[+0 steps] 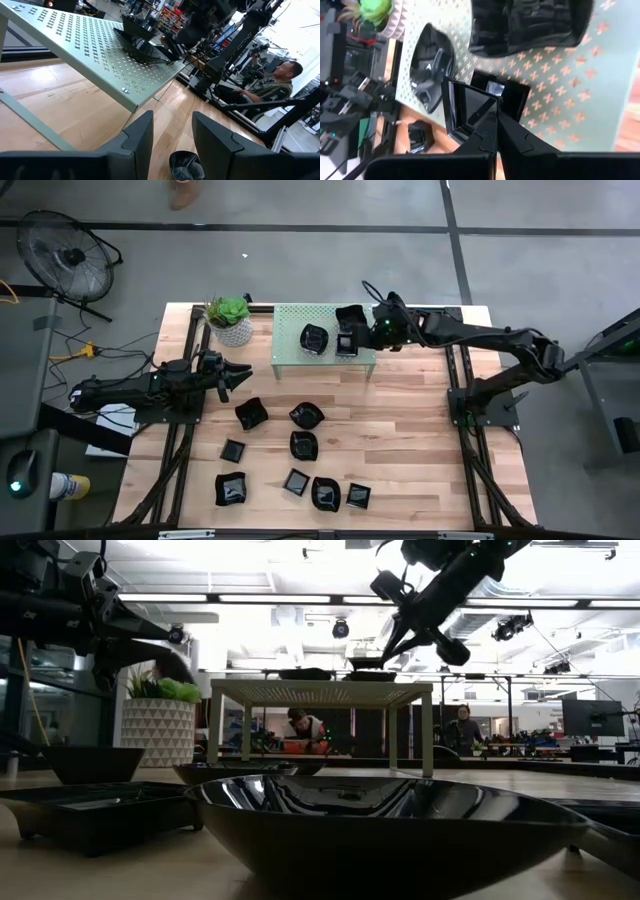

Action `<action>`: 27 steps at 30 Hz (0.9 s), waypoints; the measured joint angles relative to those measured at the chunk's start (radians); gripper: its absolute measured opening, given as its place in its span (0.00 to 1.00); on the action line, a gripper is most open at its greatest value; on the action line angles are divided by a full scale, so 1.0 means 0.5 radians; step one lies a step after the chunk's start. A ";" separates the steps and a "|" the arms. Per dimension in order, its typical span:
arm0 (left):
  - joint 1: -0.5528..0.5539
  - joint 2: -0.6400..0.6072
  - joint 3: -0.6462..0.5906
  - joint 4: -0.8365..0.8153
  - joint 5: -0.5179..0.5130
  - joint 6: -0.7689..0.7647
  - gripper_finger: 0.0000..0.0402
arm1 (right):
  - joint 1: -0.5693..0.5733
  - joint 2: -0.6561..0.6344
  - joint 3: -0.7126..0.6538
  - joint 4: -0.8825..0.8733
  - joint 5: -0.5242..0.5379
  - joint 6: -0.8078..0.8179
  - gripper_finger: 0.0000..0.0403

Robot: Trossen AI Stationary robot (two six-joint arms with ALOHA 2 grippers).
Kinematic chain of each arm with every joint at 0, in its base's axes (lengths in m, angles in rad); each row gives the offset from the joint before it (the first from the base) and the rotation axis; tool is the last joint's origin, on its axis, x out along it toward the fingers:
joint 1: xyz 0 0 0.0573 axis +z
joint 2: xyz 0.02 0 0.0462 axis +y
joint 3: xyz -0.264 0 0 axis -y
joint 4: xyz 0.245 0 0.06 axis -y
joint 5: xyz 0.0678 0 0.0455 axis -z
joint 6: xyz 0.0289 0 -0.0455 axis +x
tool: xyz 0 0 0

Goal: Pick & Place Mini shaped plates
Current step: Stack the square plate on top of the square plate on the shelf

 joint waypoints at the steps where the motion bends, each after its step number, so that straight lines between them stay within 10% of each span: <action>1: 0.000 0.000 0.001 0.000 0.000 0.000 0.33 | 0.000 0.000 0.000 0.005 -0.018 0.005 0.00; 27: 0.000 0.000 0.000 0.000 0.000 0.000 0.33 | -0.064 0.067 0.000 0.028 -0.121 0.069 0.00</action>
